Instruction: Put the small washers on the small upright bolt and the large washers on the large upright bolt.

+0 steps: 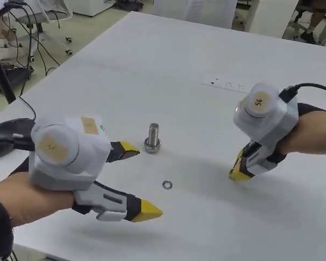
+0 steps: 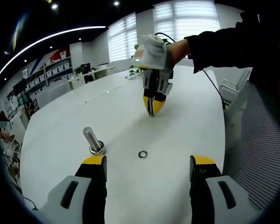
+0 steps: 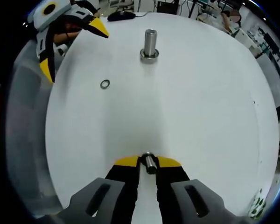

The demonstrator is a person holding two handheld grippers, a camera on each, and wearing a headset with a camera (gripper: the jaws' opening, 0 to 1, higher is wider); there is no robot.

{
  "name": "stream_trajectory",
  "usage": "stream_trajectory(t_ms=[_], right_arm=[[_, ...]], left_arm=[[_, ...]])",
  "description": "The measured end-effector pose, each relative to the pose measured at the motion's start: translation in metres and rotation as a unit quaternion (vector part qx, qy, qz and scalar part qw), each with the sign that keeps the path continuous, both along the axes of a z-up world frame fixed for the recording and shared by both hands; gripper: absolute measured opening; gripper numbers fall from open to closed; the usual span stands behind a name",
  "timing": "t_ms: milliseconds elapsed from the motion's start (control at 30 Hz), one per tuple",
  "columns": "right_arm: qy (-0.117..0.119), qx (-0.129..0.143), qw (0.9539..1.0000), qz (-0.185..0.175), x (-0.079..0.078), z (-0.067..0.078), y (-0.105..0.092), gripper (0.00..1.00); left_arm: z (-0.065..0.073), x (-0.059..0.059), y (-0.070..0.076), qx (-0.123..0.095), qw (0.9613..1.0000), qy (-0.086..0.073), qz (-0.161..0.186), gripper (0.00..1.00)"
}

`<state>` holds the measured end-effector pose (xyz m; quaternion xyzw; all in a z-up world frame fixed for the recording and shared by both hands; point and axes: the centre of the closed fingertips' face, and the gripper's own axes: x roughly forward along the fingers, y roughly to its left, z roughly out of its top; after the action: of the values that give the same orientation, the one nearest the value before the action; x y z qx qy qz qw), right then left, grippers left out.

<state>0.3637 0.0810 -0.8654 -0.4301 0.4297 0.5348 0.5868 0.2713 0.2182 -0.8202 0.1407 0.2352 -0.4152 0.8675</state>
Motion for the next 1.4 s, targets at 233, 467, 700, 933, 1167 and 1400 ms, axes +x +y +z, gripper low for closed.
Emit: stream_trajectory(t_ms=[233, 467, 700, 933, 1167, 1400], right_arm=[[0.0, 0.004, 1.0, 0.002, 0.0, 0.001, 0.001, 0.16], [-0.008, 0.012, 0.9999, 0.001, 0.004, 0.008, 0.002, 0.19], [-0.02, 0.021, 0.9995, 0.011, 0.004, 0.019, 0.008, 0.21], [-0.04, 0.031, 0.9984, 0.027, 0.004, 0.035, 0.022, 0.23], [-0.051, 0.04, 0.9967, 0.048, 0.001, 0.042, 0.039, 0.24], [-0.05, 0.046, 0.9955, 0.066, -0.006, 0.047, 0.054, 0.24]], left_arm=[[0.0, 0.001, 0.0, 0.0, 1.0, -0.001, 0.0, 0.72], [-0.001, 0.002, -0.001, 0.001, 1.0, -0.002, -0.001, 0.72], [0.001, 0.003, -0.002, -0.001, 1.0, -0.004, 0.0, 0.72], [0.002, 0.002, -0.003, -0.002, 1.0, -0.006, 0.001, 0.72], [0.003, 0.001, -0.002, -0.002, 1.0, -0.007, 0.002, 0.72], [0.004, 0.001, -0.002, -0.002, 1.0, -0.008, 0.002, 0.72]])
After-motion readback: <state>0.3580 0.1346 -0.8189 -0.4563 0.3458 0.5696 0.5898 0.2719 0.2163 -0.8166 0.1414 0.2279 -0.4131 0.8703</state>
